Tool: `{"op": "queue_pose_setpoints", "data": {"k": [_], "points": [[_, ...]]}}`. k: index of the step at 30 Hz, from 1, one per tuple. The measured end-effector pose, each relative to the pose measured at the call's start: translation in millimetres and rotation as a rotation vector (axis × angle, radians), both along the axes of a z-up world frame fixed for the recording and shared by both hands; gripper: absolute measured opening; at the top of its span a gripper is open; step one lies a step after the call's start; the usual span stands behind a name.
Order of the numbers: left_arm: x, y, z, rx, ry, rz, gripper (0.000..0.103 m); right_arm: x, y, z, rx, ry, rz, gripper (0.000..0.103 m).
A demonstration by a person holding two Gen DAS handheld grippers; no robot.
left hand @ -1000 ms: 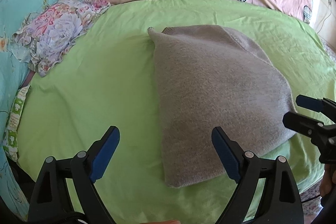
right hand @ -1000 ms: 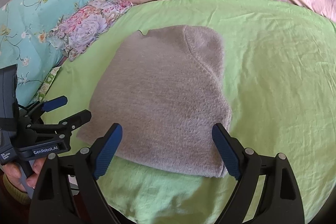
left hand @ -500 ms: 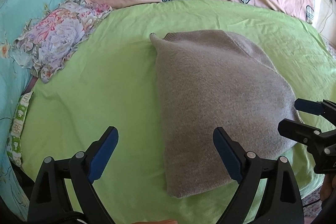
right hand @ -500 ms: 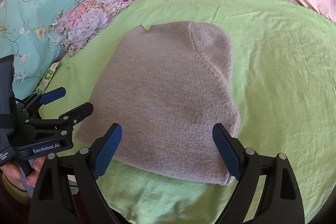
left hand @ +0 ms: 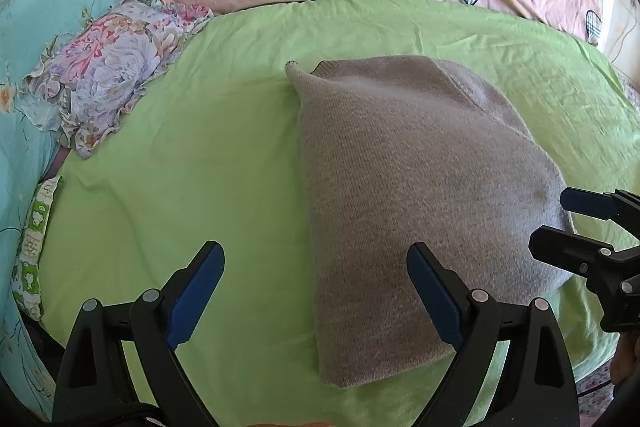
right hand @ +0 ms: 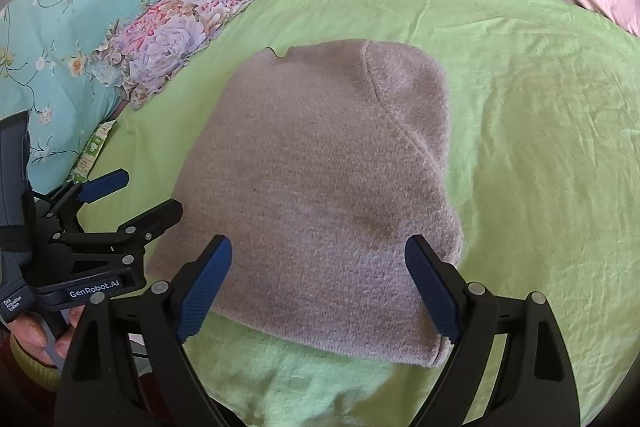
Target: Fold small clothes
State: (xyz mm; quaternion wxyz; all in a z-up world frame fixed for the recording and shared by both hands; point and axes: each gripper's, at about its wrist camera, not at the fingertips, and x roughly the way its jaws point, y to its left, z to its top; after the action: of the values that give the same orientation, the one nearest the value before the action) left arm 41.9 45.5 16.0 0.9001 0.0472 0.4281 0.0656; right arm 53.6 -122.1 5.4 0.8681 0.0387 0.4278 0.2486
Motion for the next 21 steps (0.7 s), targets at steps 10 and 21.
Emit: {"op": "queue_pose_setpoints", "data": {"k": [10,21], "points": [[-0.5,-2.8,0.3,0.002,0.000,0.002,0.094,1.1,1.1,0.1,0.004,0.003,0.002,0.089],[-1.4,-3.7,1.2,0.000,-0.002,0.002,0.094,0.0,2.5,1.0,0.005,0.002,0.004,0.089]]}}
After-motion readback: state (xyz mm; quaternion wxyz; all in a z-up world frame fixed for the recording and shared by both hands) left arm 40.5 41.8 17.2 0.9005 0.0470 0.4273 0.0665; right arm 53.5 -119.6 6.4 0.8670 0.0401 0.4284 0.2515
